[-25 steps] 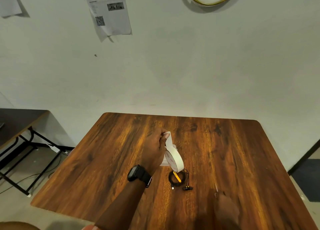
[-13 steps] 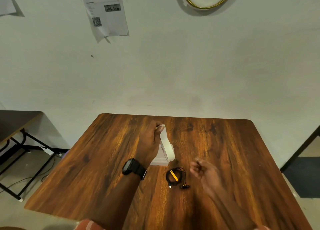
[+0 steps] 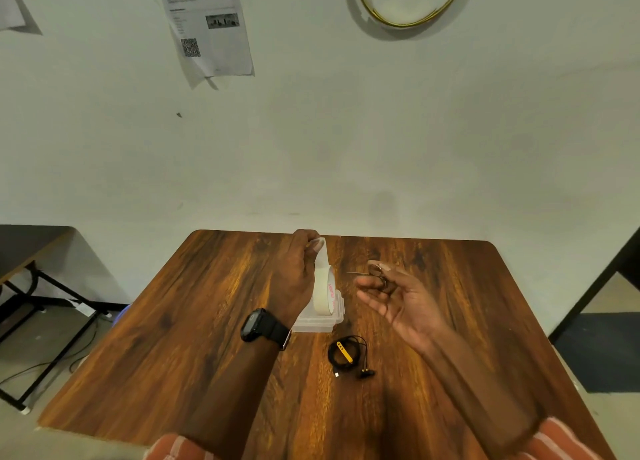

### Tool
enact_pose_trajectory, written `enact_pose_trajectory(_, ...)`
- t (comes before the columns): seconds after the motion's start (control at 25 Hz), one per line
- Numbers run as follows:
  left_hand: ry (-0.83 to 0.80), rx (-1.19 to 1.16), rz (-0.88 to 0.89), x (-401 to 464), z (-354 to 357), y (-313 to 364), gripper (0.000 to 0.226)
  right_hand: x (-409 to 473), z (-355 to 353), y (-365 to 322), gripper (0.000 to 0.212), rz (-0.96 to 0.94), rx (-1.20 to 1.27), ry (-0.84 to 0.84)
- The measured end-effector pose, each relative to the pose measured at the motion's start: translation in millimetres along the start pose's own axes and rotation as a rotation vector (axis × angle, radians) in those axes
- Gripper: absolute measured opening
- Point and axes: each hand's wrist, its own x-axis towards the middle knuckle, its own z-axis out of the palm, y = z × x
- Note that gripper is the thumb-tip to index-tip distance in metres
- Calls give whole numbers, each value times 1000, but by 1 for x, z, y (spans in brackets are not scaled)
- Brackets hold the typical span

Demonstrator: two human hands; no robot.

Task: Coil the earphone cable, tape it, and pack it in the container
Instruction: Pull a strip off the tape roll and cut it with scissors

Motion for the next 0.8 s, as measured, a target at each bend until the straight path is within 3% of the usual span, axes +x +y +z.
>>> enact_pose_trajectory(0.16, -2, 12, 17, 0, 0, 3, 14, -9, 7, 9, 12, -10, -130, 43)
enact_pose_trajectory(0.32, -8, 16, 19, 0, -2, 6, 16, -17, 9, 15, 38, -57, -225, 44)
enact_pose_trajectory(0.48, -17, 51, 21, -3, -4, 11, 15, -19, 11, 2, 44, -345, -834, 5)
enact_pose_trajectory(0.64, -32, 72, 23, -5, -5, 14, 15, -12, 7, -20, 35, -545, -1427, -162)
enact_pose_trajectory(0.8, -32, 83, 56, -6, -5, 18, 13, -5, 11, -37, 30, -633, -1636, -234)
